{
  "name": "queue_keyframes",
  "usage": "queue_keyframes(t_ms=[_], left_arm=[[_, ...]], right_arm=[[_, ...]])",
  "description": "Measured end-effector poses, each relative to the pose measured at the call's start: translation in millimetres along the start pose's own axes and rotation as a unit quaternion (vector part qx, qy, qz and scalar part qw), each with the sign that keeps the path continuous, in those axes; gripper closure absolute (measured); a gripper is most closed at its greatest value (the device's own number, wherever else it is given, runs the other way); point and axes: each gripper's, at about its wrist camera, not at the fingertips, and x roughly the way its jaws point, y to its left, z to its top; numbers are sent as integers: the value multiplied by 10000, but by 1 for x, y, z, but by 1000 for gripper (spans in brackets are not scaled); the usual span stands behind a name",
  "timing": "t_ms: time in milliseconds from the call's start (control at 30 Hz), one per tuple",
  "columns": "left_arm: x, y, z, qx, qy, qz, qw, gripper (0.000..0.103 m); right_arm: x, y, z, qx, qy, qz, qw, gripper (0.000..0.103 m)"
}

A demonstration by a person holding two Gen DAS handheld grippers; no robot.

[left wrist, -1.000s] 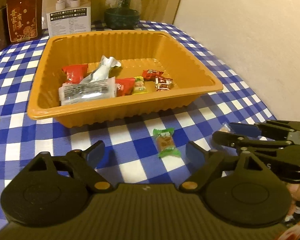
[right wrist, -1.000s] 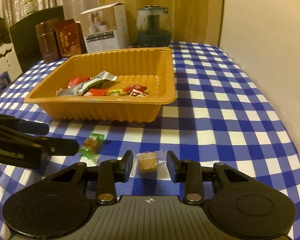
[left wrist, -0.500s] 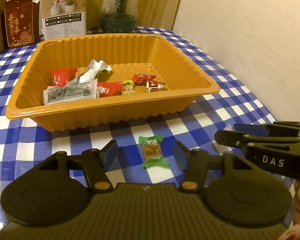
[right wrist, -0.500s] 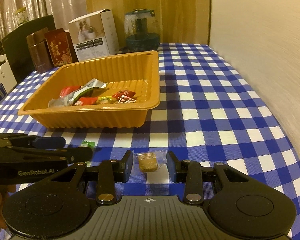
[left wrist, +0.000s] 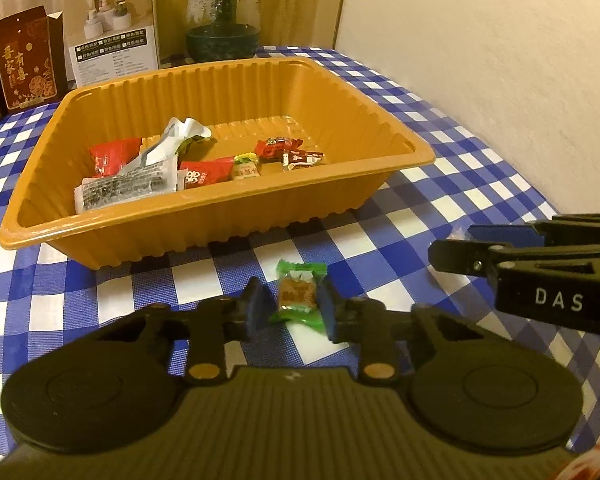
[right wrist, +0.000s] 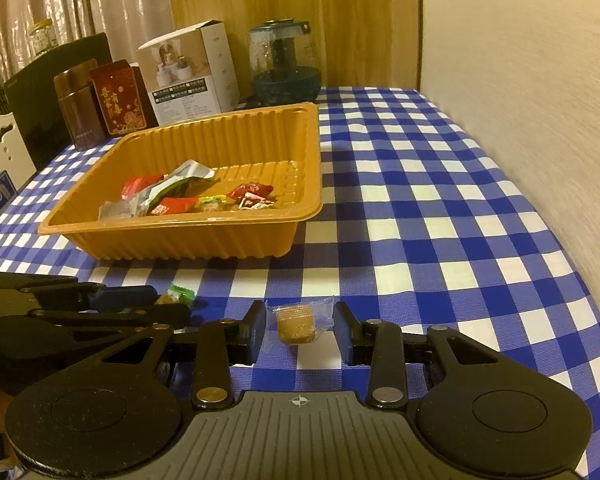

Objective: Organize snacks
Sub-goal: 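Close the right tool on the brown square candy while the left closes on the green candy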

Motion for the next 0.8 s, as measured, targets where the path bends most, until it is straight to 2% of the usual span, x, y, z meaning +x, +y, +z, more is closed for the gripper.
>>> queue_keyframes(t_ms=[367, 800], left_arm=[[-7, 0, -2, 5, 166, -27, 9999, 81], [-22, 8, -6, 6, 264, 149, 9995, 85]], right_arm=[[3, 7, 0, -87, 53, 50, 9999, 66], [3, 20, -3, -148, 111, 97, 9998, 66]])
